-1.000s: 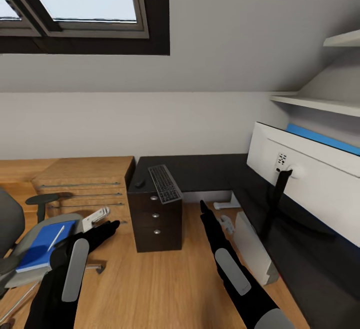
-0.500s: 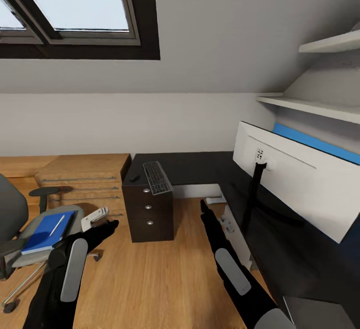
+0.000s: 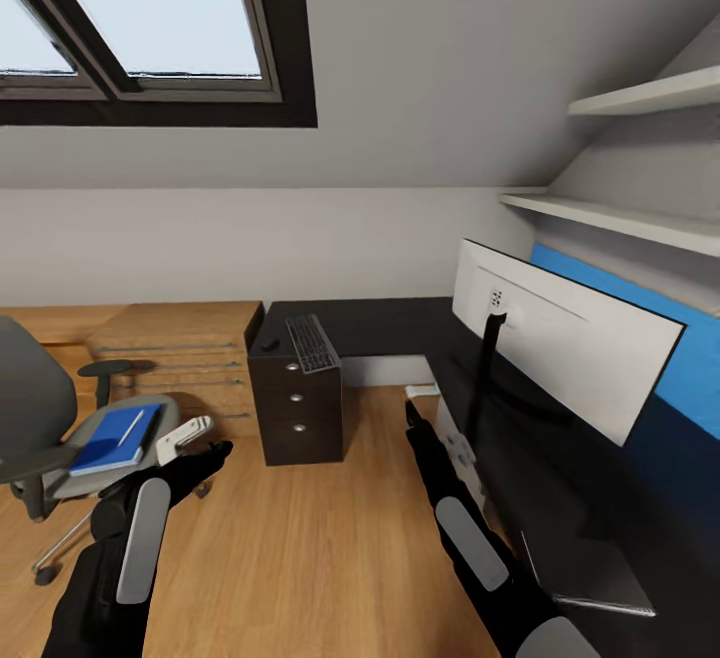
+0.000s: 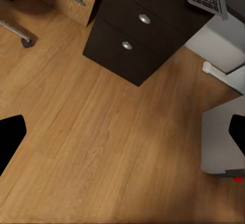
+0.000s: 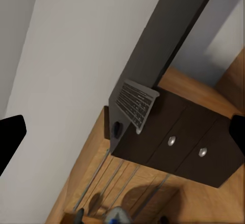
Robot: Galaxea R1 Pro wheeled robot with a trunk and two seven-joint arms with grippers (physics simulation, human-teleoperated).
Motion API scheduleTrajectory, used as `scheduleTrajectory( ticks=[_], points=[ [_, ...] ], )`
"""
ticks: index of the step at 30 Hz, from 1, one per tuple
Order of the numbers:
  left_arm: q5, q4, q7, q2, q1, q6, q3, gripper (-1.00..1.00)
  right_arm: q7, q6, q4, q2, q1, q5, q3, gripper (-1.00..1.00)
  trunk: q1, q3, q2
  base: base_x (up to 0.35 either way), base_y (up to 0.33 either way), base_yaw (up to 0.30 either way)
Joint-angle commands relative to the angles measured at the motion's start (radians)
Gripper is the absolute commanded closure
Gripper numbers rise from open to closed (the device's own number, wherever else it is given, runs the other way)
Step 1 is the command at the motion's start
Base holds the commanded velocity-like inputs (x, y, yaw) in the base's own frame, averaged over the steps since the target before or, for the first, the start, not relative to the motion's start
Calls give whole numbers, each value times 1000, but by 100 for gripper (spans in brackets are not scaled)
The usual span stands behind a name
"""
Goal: In the bedroom, organize the workspace by keeping the computer under the desk, ensuring the monitor is on the desk, placing the keyboard on the desk next to the monitor, placing the mouse on the desk next to the keyboard, moving the folder from the swivel chair onto the desk next to the mouse, stacking the notebook on top of the folder with the pen on top of the notebook, and positioning the swivel chair next to the desk.
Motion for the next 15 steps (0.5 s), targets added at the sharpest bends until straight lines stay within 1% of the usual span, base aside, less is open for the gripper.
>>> scheduleTrajectory(
  ticks=[1, 6, 15],
  points=[
    [11, -1, 8, -1, -1, 4, 2, -100, -1, -7, 0, -1, -1, -11, 4, -100, -4, 2, 6, -333, -15, 0],
    [11, -1, 8, -2, -1, 4, 2, -100, 0, -7, 0, -2, -1, -11, 3, -100, -24, 17, 41, -332, -85, 0],
    [9, -1, 8, -2, -1, 4, 2, -100, 0, -7, -1, -3, -1, -11, 3, -100, -58, 46, 104, -312, -185, 0]
  ],
)
